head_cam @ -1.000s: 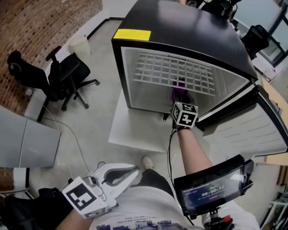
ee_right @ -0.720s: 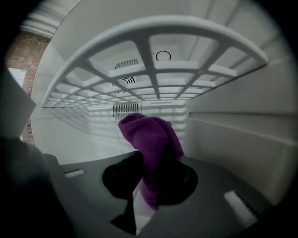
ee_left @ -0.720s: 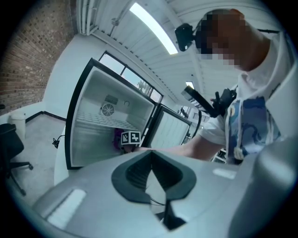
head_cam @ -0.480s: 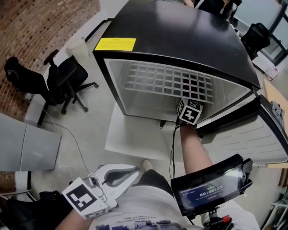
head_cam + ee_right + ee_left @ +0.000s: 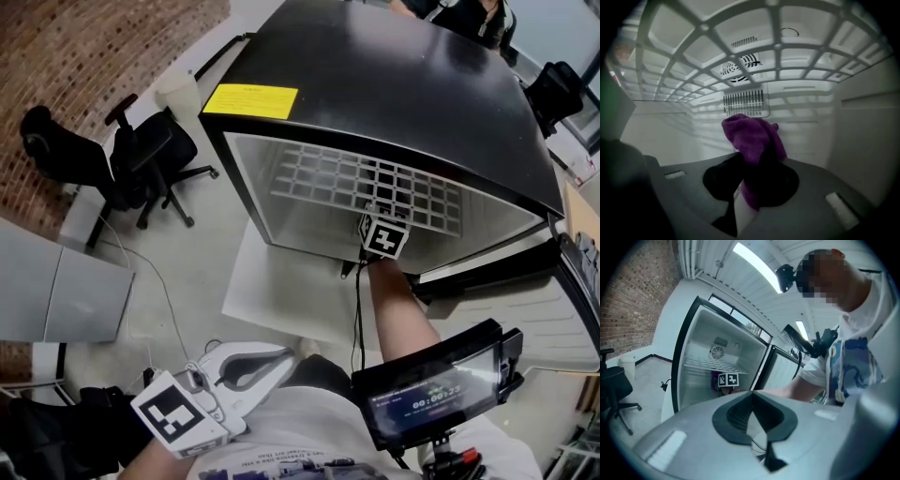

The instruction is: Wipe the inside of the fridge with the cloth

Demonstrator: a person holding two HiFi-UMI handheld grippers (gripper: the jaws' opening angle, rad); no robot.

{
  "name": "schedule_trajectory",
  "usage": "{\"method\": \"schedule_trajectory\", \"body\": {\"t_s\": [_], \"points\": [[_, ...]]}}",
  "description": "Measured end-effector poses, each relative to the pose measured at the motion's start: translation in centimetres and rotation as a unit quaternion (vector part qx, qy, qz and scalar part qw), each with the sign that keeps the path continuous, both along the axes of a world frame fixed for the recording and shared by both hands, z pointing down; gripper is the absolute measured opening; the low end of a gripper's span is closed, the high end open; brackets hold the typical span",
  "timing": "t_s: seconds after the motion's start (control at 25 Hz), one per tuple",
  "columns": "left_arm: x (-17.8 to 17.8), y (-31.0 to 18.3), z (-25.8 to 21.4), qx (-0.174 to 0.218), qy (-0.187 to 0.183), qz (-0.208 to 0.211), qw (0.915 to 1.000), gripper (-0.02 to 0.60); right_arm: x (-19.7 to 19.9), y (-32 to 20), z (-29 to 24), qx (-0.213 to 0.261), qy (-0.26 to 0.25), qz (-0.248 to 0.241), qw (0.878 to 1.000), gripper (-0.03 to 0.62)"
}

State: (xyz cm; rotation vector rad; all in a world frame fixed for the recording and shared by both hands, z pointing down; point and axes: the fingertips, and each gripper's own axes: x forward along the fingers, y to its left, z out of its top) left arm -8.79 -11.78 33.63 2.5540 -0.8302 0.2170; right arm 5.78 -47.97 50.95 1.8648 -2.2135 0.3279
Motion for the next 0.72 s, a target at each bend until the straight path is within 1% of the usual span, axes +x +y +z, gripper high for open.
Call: {"method": "schedule_trajectory", "body": {"t_s": [0.16,0.32,0.48,0.6,0.72], "points": [[-0.3,-0.2,-0.5,-0.008,0.011,-0.021,0.9997,0.008,-3.8,-0.5,0.0,-0.002,-0.006,-0.04,0.999,0.074],[-1.9,0.1,0.3,0.008,-0.008,-0.041,0.9991,0.008,-7.3,-0.8,0.0,0.0,-0.008,-0.077,0.997,0.074],[-3.0,0.5,0.3,0.006,-0.015,-0.064,0.9978,0.008,-10.0,-1.0,1.2,-0.011,-0.017,-0.103,0.994,0.074],[-3.7,0.7,0.5,0.001,-0.018,-0.076,0.9969,0.008,-12.1,-1.0,0.8,-0.002,-0.019,-0.124,0.992,0.074],[-4.0,0.8,0.4,0.002,-0.021,-0.077,0.9968,0.008,-14.4,-0.7,0.2,0.005,-0.028,-0.155,0.987,0.074]]}}
